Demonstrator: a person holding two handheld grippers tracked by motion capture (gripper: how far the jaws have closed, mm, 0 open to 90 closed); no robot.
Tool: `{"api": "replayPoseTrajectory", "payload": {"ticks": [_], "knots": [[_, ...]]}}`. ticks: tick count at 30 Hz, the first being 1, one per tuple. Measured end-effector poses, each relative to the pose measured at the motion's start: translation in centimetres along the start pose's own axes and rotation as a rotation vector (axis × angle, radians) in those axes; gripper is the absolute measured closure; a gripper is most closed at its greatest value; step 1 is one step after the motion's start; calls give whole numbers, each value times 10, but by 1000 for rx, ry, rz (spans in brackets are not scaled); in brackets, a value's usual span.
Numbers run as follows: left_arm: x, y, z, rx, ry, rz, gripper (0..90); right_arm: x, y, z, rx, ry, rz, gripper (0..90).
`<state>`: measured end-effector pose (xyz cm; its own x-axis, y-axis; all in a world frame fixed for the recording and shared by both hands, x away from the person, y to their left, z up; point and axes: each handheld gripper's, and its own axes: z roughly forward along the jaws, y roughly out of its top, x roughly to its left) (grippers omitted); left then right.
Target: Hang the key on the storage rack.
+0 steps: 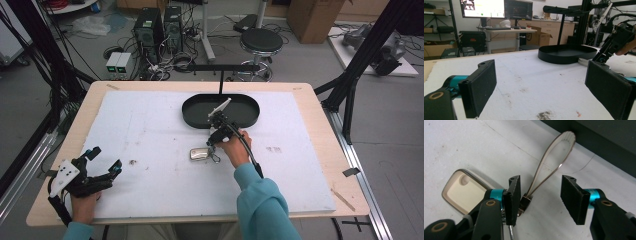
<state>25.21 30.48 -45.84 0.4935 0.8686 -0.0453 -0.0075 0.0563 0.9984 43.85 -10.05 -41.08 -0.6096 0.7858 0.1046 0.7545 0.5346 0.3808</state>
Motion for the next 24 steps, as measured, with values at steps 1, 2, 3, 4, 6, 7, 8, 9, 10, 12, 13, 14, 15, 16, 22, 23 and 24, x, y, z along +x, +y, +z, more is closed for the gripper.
{"api": "replayPoseTrajectory", "payload": {"ticks": [1, 2, 3, 4, 6, 7, 8, 9, 10, 12, 13, 14, 15, 16, 22, 23, 24], "knots": [[0, 0, 0, 1, -1, 0, 107, 0, 0, 0, 0, 0, 0, 533], [0, 0, 0, 0, 0, -1, 107, 1, 0, 0, 4, 3, 2, 542], [0, 0, 0, 0, 0, 0, 107, 2, 1, 1, 10, 5, 7, 551], [0, 0, 0, 0, -2, -1, 107, 3, 1, 1, 16, 4, 10, 561], [0, 0, 0, 1, -1, 0, 107, 3, 1, 2, 27, 3, 2, 578], [0, 0, 0, 0, -2, -1, 107, 4, 1, 3, 31, 6, 7, 593], [0, 0, 0, 1, -1, 0, 107, 4, 1, 3, 32, 9, 11, 604], [0, 0, 0, 0, -1, -1, 107, 4, 1, 3, 36, 11, 14, 627], [0, 0, 0, 1, -1, -1, 107, 4, 1, 3, 36, 11, 14, 627], [0, 0, 0, 1, -1, -1, 107, 4, 1, 3, 44, 17, 18, 648], [0, 0, 0, 1, -1, 0, 107, 4, 1, 3, 45, 16, 15, 659], [0, 0, 0, 0, -1, 0, 107, 5, 1, 3, 46, 17, 15, 673], [0, 0, 0, 1, 0, 0, 107, 5, 1, 3, 46, 17, 15, 673], [0, 0, 0, 0, -1, -1, 107, 5, 1, 3, 46, 18, 8, 683], [0, 0, 0, -1, -1, -2, 107, 8, 2, 4, 58, 22, -1, 755], [0, 0, 0, -1, -1, -2, 107, 8, 2, 4, 58, 22, -1, 755], [0, 0, 0, -2, -1, -3, 107, 8, 2, 4, 62, 25, -1, 760]]}}
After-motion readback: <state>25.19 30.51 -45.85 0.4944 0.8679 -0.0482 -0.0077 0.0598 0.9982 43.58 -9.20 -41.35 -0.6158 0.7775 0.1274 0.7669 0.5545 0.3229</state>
